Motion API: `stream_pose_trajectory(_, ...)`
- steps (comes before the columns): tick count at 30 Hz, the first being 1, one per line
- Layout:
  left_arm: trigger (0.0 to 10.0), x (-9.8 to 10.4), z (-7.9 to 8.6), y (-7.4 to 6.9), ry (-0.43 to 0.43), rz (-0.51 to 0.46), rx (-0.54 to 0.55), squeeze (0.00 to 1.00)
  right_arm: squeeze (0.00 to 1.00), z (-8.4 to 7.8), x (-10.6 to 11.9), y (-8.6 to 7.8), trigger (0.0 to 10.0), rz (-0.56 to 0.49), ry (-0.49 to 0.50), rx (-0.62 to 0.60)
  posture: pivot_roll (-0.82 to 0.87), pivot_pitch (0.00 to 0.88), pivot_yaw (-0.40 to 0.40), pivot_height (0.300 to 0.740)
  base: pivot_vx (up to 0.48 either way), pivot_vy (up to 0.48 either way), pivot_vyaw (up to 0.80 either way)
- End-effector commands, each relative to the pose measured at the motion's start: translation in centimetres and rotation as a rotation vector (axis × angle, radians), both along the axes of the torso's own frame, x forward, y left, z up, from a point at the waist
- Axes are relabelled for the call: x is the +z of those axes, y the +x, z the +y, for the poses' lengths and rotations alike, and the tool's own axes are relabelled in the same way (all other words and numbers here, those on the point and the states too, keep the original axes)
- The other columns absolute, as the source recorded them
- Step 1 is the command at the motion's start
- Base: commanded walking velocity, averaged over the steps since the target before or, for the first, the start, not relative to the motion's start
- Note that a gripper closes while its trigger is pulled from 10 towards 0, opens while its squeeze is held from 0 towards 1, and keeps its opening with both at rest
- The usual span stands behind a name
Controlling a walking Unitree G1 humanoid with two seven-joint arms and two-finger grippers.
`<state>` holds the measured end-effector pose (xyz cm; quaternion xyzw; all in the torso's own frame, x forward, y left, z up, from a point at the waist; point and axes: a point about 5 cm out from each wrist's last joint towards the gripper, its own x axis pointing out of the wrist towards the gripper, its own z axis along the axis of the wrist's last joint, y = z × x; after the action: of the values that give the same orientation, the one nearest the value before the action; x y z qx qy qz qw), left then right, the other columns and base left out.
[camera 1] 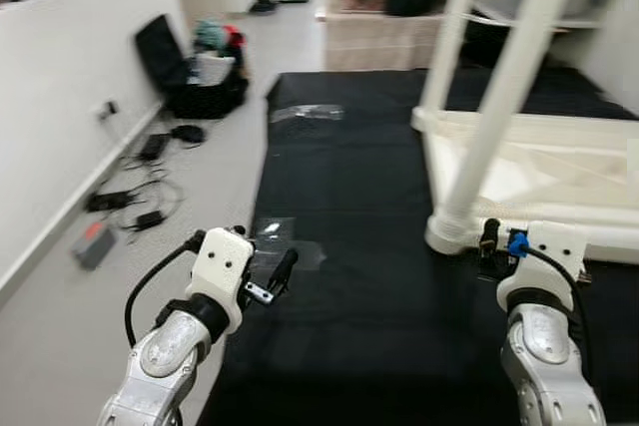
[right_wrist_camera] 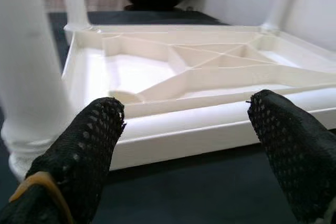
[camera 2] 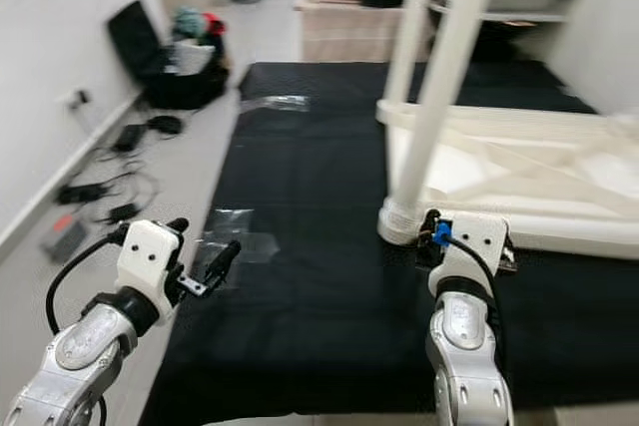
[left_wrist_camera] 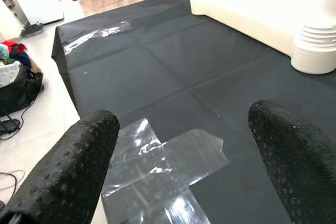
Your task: Building children table
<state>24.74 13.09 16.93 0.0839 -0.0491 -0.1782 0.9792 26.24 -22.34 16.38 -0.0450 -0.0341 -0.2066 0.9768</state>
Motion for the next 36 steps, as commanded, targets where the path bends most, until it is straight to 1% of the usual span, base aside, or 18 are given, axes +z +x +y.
stream_pose_trajectory(1, 10.0, -0.4, 0.5, 0.1, 0.011, 0.016, 0.027, 0.0, 0.0, 0.5, -0.4, 0.0, 10.0, 0.002, 0.024, 0.034, 0.08, 0.091, 0.001, 0.74, 0.0, 0.0, 0.0)
stream_pose_trajectory(3, 10.0, -0.5, 0.5, 0.1, 0.007, 0.017, 0.025, 0.0, 0.0, 0.7, -1.0, -0.3, 10.0, 0.023, 0.031, 0.05, 0.08, 0.091, 0.0, 0.74, 0.0, 0.0, 0.0)
stream_pose_trajectory(5, 10.0, -0.5, 0.6, 0.1, 0.03, 0.001, 0.04, 0.0, 0.0, 1.1, -1.8, -0.6, 10.0, 0.047, 0.019, 0.073, 0.08, 0.085, -0.001, 0.74, 0.0, 0.0, 0.0)
stream_pose_trajectory(7, 10.0, -0.5, 0.6, 0.1, 0.035, -0.001, 0.039, 0.0, 0.0, 1.1, -2.0, -0.6, 10.0, 0.046, 0.026, 0.076, 0.08, 0.081, -0.003, 0.74, 0.0, 0.0, 0.0)
stream_pose_trajectory(9, 10.0, -0.4, 0.8, 0.0, 0.054, -0.015, 0.052, 0.0, 0.0, 0.2, -1.9, 0.0, 10.0, 0.036, 0.021, 0.04, 0.08, 0.066, -0.003, 0.74, 0.0, -0.197, 0.0)
stream_pose_trajectory(11, 10.0, -0.4, 0.8, -0.1, 0.061, -0.018, 0.053, 0.0, 0.0, -0.2, -1.8, 0.3, 10.0, 0.033, 0.019, 0.023, 0.08, 0.066, -0.003, 0.74, 0.0, -0.394, 0.0)
stream_pose_trajectory(13, 10.0, -0.5, 0.9, -0.1, 0.079, -0.022, 0.056, 0.0, 0.0, -1.3, -1.8, 0.8, 10.0, 0.036, 0.008, -0.035, 0.09, 0.059, -0.004, 0.74, 0.0, -0.439, 0.0)
stream_pose_trajectory(16, 10.0, -0.5, 1.1, 0.0, 0.066, -0.013, 0.059, 0.0, 0.0, -2.2, -1.3, 1.2, 10.0, 0.014, -0.002, -0.084, 0.09, 0.058, -0.002, 0.74, 0.0, -0.441, 0.0)
stream_pose_trajectory(17, 10.0, -0.5, 1.1, 0.0, 0.066, -0.013, 0.059, 0.0, 0.0, -2.2, -1.3, 1.2, 10.0, 0.014, -0.002, -0.084, 0.09, 0.058, -0.002, 0.74, 0.0, -0.439, 0.0)
stream_pose_trajectory(18, 10.0, -0.6, 1.1, 0.0, 0.085, -0.012, 0.048, 0.0, 0.0, -3.1, -1.0, 1.4, 10.0, 0.018, -0.032, -0.128, 0.1, 0.063, -0.001, 0.74, 0.0, -0.442, 0.0)
stream_pose_trajectory(22, 10.0, -0.6, 1.1, 0.1, 0.089, -0.011, 0.056, 0.0, 0.0, -3.6, -0.8, 1.6, 10.0, 0.031, -0.051, -0.144, 0.1, 0.067, 0.0, 0.74, 0.0, -0.435, 0.0)
stream_pose_trajectory(25, 10.0, -0.5, 1.2, 0.2, 0.056, -0.005, 0.07, 0.0, 0.0, -3.5, -0.7, 1.9, 10.0, 0.017, -0.034, -0.122, 0.09, 0.07, -0.004, 0.74, 0.0, 0.0, 0.0)
stream_pose_trajectory(26, 10.0, -0.3, 1.3, 0.4, 0.049, -0.008, 0.085, 0.0, 0.0, -3.1, -0.7, 2.3, 10.0, 0.011, -0.014, -0.092, 0.1, 0.072, -0.002, 0.74, 0.0, 0.0, 0.0)
stream_pose_trajectory(29, 10.0, -0.1, 1.5, 0.6, 0.049, -0.02, 0.107, 0.0, 0.0, -2.5, -0.6, 2.9, 10.0, 0.0, 0.025, -0.045, 0.1, 0.076, -0.007, 0.74, 0.0, 0.0, 0.0)
stream_pose_trajectory(32, 10.0, -0.1, 1.6, 0.5, 0.05, -0.018, 0.111, 0.0, 0.0, -0.8, -0.3, 4.4, 10.0, -0.035, 0.124, 0.115, 0.09, 0.08, -0.007, 0.74, 0.0, 0.0, 0.0)
stream_pose_trajectory(34, 10.0, -0.2, 1.6, 0.4, 0.047, -0.014, 0.107, 0.0, 0.0, 0.1, 0.3, 5.2, 10.0, -0.058, 0.146, 0.214, 0.1, 0.076, -0.012, 0.74, 0.0, 0.0, 0.0)
stream_pose_trajectory(35, 10.0, -0.2, 1.6, 0.4, 0.047, -0.014, 0.107, 0.0, 0.0, 0.1, 0.3, 5.2, 10.0, -0.058, 0.146, 0.214, 0.1, 0.076, -0.012, 0.74, 0.0, 0.0, 0.0)
stream_pose_trajectory(36, 10.0, -0.3, 1.5, 0.2, 0.039, -0.008, 0.105, 0.0, 0.0, 0.4, 1.1, 5.9, 10.0, -0.086, 0.159, 0.272, 0.1, 0.071, -0.013, 0.74, 0.0, 0.0, 0.0)
